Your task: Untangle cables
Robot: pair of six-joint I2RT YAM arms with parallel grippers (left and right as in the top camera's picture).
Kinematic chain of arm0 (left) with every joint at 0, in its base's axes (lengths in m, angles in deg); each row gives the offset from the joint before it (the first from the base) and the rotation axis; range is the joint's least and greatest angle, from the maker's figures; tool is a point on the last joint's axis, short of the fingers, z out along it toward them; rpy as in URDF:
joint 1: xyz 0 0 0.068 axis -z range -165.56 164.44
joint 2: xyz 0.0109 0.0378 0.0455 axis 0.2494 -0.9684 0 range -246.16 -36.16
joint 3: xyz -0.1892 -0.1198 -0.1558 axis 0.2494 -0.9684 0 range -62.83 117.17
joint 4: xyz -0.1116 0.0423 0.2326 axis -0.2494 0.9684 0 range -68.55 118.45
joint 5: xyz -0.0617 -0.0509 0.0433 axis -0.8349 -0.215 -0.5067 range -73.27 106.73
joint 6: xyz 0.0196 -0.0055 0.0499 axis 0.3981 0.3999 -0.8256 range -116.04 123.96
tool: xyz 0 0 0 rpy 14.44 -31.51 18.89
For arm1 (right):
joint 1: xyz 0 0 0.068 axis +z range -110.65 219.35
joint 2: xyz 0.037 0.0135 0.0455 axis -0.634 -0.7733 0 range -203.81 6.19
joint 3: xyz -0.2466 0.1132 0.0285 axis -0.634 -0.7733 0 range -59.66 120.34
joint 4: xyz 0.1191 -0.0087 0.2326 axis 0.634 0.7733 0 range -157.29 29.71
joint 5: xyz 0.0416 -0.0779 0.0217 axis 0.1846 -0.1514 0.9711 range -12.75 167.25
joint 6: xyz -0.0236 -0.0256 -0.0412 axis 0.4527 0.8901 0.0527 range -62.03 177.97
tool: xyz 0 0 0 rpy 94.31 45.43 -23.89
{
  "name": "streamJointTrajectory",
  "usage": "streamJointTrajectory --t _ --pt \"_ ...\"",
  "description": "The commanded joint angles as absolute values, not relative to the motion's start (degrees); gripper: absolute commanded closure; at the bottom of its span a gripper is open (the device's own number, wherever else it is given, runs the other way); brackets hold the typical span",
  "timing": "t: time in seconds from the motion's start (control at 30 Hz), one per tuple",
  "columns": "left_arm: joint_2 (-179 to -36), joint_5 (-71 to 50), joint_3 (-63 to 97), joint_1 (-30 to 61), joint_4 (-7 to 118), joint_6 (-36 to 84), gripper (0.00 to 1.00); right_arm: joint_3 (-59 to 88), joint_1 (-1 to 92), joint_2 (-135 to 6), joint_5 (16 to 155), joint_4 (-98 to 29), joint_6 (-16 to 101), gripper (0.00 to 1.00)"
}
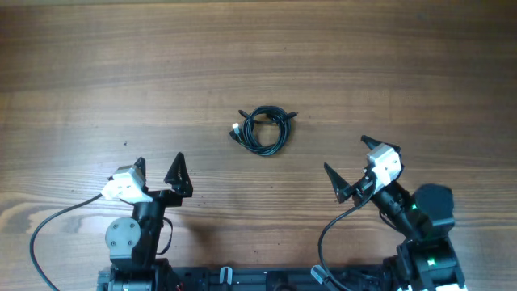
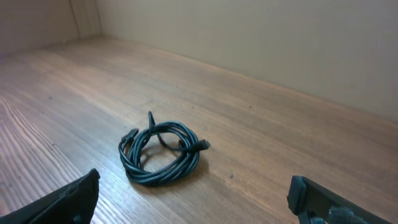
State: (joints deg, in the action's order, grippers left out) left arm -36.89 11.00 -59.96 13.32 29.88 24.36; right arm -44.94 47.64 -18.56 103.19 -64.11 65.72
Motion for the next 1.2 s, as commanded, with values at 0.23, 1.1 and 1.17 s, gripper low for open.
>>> streamJointTrajectory --t 0.23,1.1,1.17 --pt "-42.23 10.67 -53.49 13.53 33.13 23.45 0.0 -32.77 47.58 -29.32 107.3 -58.34 65.5 0.0" --pt "-119.6 -7.84 20.89 14.26 77.85 23.62 0.0 19.84 47.58 -67.28 122.62 -18.82 62.75 0.0" --pt "-120.5 -6.18 20.69 17.78 76.3 21.39 0.0 19.84 47.58 -68.14 122.57 -19.67 57.35 0.0"
